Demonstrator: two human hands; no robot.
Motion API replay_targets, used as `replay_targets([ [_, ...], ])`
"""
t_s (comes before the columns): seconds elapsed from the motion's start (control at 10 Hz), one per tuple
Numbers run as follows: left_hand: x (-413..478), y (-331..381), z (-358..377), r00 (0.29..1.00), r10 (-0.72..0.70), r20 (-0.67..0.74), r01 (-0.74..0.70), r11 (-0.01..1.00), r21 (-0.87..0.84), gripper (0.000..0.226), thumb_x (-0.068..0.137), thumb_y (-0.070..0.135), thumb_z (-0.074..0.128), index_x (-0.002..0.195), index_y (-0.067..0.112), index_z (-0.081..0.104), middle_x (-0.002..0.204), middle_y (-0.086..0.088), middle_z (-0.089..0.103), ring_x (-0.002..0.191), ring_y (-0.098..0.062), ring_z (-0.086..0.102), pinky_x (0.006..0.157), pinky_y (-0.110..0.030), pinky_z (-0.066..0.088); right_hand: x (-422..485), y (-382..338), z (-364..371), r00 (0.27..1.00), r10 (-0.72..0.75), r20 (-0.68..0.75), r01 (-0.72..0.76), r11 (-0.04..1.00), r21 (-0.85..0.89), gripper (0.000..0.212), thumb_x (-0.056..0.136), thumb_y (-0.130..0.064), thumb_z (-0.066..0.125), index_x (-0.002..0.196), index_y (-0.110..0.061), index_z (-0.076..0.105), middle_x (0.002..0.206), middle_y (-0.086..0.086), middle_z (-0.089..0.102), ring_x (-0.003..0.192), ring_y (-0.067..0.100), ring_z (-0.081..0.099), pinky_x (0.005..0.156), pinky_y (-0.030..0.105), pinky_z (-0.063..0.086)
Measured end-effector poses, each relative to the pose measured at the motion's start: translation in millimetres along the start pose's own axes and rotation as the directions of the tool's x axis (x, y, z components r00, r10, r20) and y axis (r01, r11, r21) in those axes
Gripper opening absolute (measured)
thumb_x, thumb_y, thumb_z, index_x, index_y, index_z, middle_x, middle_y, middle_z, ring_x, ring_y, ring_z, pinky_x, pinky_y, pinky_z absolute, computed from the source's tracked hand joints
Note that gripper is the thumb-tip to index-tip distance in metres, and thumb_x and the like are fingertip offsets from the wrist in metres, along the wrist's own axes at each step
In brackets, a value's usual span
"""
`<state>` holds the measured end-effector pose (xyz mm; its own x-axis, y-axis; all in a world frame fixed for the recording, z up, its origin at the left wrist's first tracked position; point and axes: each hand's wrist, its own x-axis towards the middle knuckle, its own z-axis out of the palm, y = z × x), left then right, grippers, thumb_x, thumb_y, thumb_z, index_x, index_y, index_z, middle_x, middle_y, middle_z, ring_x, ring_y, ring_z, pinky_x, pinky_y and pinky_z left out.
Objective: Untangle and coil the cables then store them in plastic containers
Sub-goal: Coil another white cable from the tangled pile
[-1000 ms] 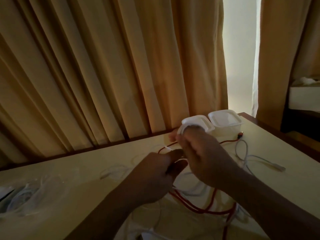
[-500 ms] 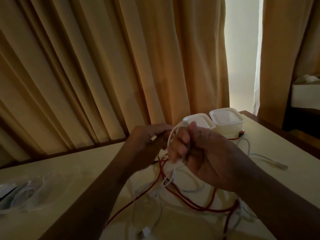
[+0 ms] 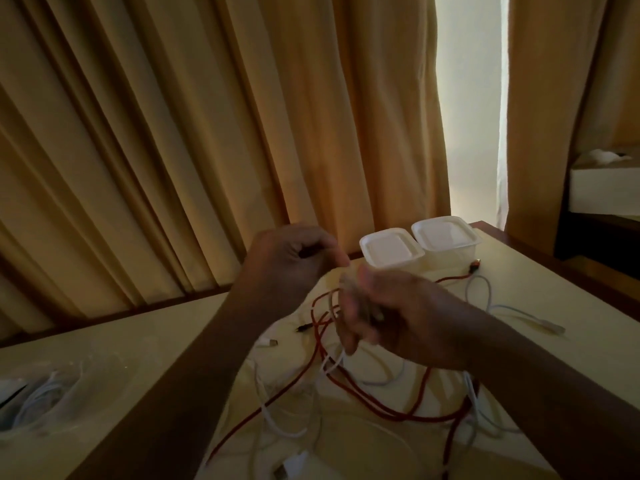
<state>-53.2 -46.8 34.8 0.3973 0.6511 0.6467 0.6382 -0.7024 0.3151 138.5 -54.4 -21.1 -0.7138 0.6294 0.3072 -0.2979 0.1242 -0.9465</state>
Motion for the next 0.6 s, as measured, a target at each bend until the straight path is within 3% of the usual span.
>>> replay_targets([
  [0.1,-3.0,-2.3,29.8,0.956,-0.227,0.188,0.272,0.926,-0.261,0.024,0.101,0.019,0.061,0.088,0.032,0.074,0.076,0.018,0.071,0.074,0.000,0.066,0.078,-0.032,0.056,2.7,-10.8,5.1,0.970,-0.207,-0.128,0.243,0.860,0.449,0.049,0.110,-0.029,0.025,0.092,-0.004,0.063,0.081,0.012,0.061,0.088,0.024,0.065,0.083,0.031,0.055],
  [0.2,-20.4,8.8,46.0,0.876,-0.209,0.435,0.194,0.978,0.079,0.017,0.106,0.032,0.052,0.114,0.039,0.066,0.083,0.023,0.065,0.078,0.007,0.061,0.075,-0.016,0.050,2.4,-0.1,-12.1,0.751,-0.439,-0.494,0.146,0.840,-0.523,0.035,0.107,-0.032,0.036,0.096,-0.021,0.067,0.090,-0.014,0.071,0.090,-0.006,0.065,0.075,0.009,0.050],
  [0.3,-14.1,11.8,26.9,0.956,0.025,0.292,-0.061,0.991,0.116,0.020,0.104,0.030,0.053,0.111,0.030,0.071,0.088,0.014,0.068,0.082,-0.004,0.064,0.071,-0.024,0.052,1.9,8.4,-21.8,0.815,-0.322,-0.483,-0.164,0.670,-0.724,0.031,0.105,-0.035,0.038,0.101,-0.023,0.066,0.095,-0.008,0.069,0.092,0.002,0.065,0.084,0.010,0.050],
  [0.4,-4.7,3.2,13.5,0.993,0.028,0.116,-0.016,0.995,-0.100,0.022,0.098,0.005,0.061,0.097,0.018,0.078,0.080,0.016,0.070,0.079,-0.004,0.067,0.068,-0.013,0.049,2.4,-1.0,-13.4,0.915,0.093,-0.392,-0.202,0.948,-0.247,0.051,0.108,-0.044,0.031,0.092,-0.014,0.069,0.083,0.008,0.070,0.081,0.019,0.069,0.090,0.035,0.054],
  [0.5,-12.7,-1.9,28.4,0.998,0.052,0.041,-0.042,0.978,-0.206,0.025,0.093,-0.006,0.063,0.093,0.014,0.079,0.085,0.015,0.073,0.081,-0.003,0.069,0.071,-0.011,0.049,-3.8,-8.9,-17.5,0.925,0.214,-0.315,-0.242,0.969,-0.053,0.050,0.107,-0.042,0.035,0.092,-0.007,0.067,0.080,0.014,0.064,0.074,0.024,0.065,0.082,0.038,0.051],
  [0.6,-25.5,-15.6,54.2,0.991,0.073,-0.114,-0.084,0.991,-0.101,0.025,0.091,-0.005,0.068,0.104,0.014,0.079,0.104,0.013,0.075,0.101,-0.007,0.071,0.085,-0.025,0.057,-4.2,-1.5,-21.8,0.906,0.281,-0.318,-0.317,0.946,-0.067,0.045,0.108,-0.036,0.039,0.099,-0.001,0.065,0.083,0.020,0.056,0.067,0.023,0.060,0.076,0.039,0.049],
])
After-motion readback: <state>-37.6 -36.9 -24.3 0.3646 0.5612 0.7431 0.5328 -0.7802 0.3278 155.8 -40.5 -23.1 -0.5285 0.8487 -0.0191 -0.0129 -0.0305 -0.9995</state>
